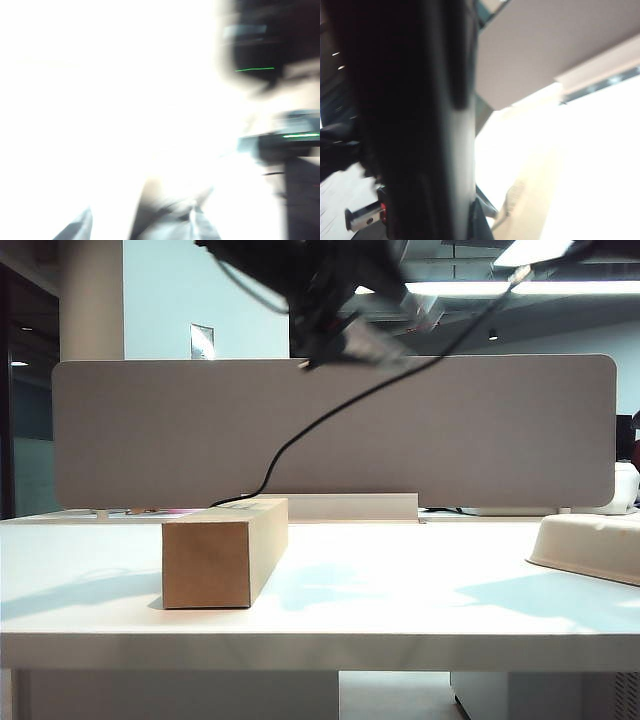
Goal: Pick up the charging cable and the phone, plug the charging cable into the charging port on the phone, and finally place them back on the table.
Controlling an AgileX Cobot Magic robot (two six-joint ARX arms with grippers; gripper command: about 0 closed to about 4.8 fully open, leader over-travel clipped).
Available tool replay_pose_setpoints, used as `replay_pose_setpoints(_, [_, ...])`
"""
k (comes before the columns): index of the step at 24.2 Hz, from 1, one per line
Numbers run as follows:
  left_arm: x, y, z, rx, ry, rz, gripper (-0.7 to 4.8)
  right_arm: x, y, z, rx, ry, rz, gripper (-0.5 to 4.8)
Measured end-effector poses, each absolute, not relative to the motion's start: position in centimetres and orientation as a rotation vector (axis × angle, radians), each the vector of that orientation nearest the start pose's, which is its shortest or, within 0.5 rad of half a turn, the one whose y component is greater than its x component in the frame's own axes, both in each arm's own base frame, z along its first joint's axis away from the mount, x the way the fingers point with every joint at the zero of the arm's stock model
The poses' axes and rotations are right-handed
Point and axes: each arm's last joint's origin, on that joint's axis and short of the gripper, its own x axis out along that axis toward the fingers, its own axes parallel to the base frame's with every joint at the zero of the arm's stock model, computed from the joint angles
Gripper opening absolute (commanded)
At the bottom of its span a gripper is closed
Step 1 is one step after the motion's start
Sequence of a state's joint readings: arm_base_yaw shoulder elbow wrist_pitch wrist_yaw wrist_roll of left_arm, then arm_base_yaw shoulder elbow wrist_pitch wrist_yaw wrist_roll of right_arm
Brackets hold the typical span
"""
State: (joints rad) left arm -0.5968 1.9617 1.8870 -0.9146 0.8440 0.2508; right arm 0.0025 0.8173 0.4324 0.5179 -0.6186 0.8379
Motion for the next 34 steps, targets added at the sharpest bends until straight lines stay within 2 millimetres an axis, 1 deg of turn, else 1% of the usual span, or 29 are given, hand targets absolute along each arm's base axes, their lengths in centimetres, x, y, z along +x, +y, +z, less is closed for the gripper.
replay_pose_setpoints(1, [33.7,-24.5,31.3,0.101,0.934,-1.333,0.98,18.1,1.6,26.7,0.791,0.174,0.575,-0.05])
replay_pose_setpoints(3, [34.1,-23.4,31.1,0.143,0.974,-1.231,0.47,18.2,1.4,25.7,0.827,0.238,0.457,-0.05])
replay_pose_setpoints(4, [34.3,-22.5,31.3,0.149,0.988,-1.186,0.47,18.3,1.2,25.0,0.845,0.278,0.367,-0.05])
replay_pose_setpoints(5, [34.3,-22.0,31.6,0.149,0.987,-1.171,0.47,18.3,1.1,24.6,0.853,0.298,0.310,-0.05])
replay_pose_setpoints(9, [33.8,-21.0,33.3,0.150,0.938,-1.157,0.46,18.3,0.8,23.5,0.861,0.350,0.145,-0.05])
replay_pose_setpoints(11, [33.2,-20.8,34.2,0.156,0.910,-1.163,0.46,18.6,0.8,23.1,0.862,0.369,0.123,-0.05])
replay_pose_setpoints(14, [32.5,-20.5,35.5,0.177,0.861,-1.178,0.41,19.5,0.8,21.9,0.868,0.431,0.095,-0.05])
replay_pose_setpoints(15, [32.1,-20.2,36.1,0.186,0.839,-1.181,0.26,20.1,0.8,20.8,0.874,0.492,0.074,-0.05])
replay_pose_setpoints(16, [31.9,-20.0,36.4,0.189,0.833,-1.182,-0.02,20.3,0.8,20.4,0.876,0.516,0.064,-0.05])
replay_pose_setpoints(17, [31.6,-19.8,36.7,0.193,0.833,-1.182,-0.06,20.8,0.8,19.6,0.878,0.550,0.049,-0.05])
replay_pose_setpoints(20, [31.1,-19.4,37.1,0.206,0.839,-1.189,-0.06,21.6,0.8,18.1,0.882,0.612,0.020,-0.05])
replay_pose_setpoints(22, [30.8,-19.3,37.0,0.214,0.859,-1.195,-0.06,22.7,0.8,16.8,0.884,0.634,0.009,-0.05])
replay_pose_setpoints(26, [30.7,-19.2,36.9,0.218,0.876,-1.197,-0.06,23.3,0.7,15.3,0.890,0.679,-0.015,-0.04])
replay_pose_setpoints(29, [30.6,-19.2,36.9,0.218,0.877,-1.197,-0.06,23.7,0.7,14.8,0.891,0.689,-0.018,0.22])
replay_pose_setpoints(32, [30.6,-19.2,36.9,0.218,0.880,-1.197,-0.06,23.8,0.7,14.6,0.890,0.693,-0.021,1.17])
replay_pose_setpoints(34, [30.6,-19.2,36.9,0.220,0.878,-1.198,-0.06,23.7,0.7,14.6,0.886,0.694,-0.038,1.30])
